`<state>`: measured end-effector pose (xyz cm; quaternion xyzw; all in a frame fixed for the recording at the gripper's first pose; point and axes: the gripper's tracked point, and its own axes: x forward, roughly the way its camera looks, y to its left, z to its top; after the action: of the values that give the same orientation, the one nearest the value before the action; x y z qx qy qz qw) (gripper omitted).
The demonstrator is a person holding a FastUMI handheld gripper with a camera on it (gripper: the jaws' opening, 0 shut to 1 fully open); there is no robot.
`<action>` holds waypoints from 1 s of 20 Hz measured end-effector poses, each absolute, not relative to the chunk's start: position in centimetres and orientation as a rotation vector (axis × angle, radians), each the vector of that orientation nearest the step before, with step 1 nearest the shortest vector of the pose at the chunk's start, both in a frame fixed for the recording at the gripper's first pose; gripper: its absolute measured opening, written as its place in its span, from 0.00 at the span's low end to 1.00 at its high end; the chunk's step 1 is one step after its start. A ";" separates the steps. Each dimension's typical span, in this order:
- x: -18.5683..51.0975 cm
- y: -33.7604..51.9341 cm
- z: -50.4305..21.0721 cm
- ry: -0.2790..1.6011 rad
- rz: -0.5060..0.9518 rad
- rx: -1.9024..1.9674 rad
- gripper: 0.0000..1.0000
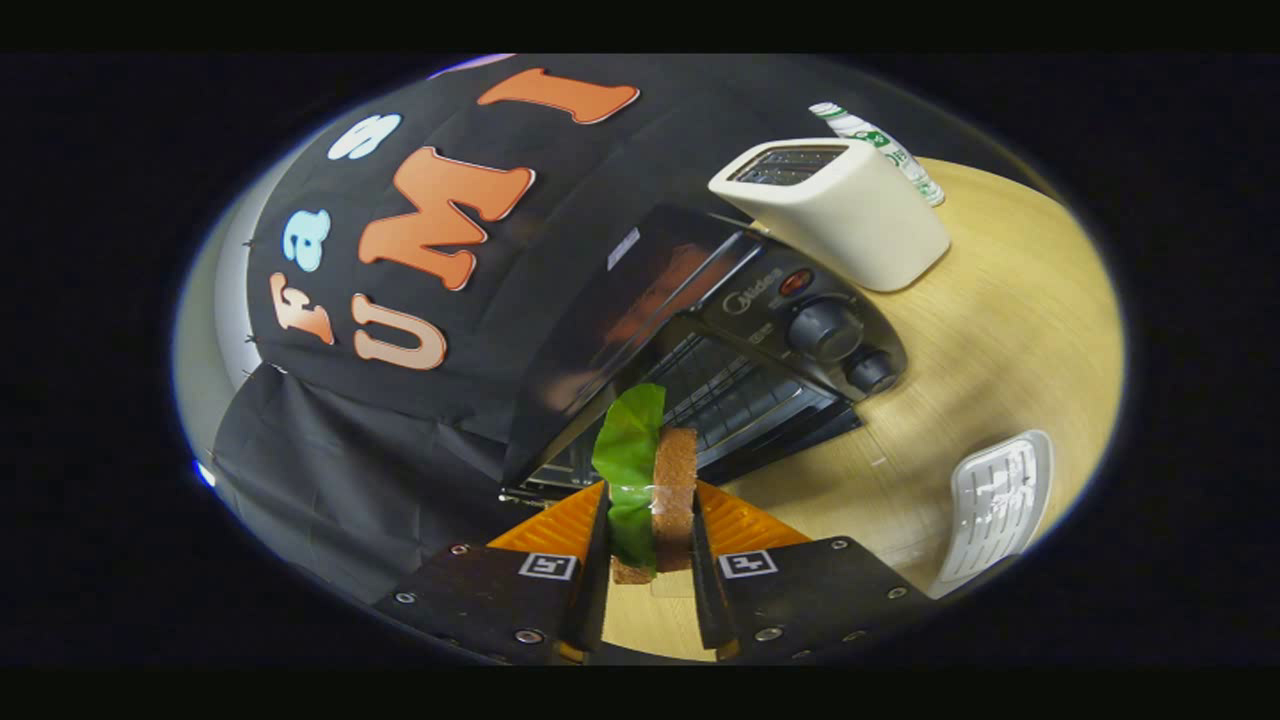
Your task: Open the toaster oven, put the food inside, and close the toaster oven door.
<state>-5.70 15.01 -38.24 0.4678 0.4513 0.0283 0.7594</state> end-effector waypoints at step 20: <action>1.7 17.3 -45.1 0.698 -0.194 1.116 0.38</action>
<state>1.74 17.30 -45.07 0.5177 0.3239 -0.0902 0.7867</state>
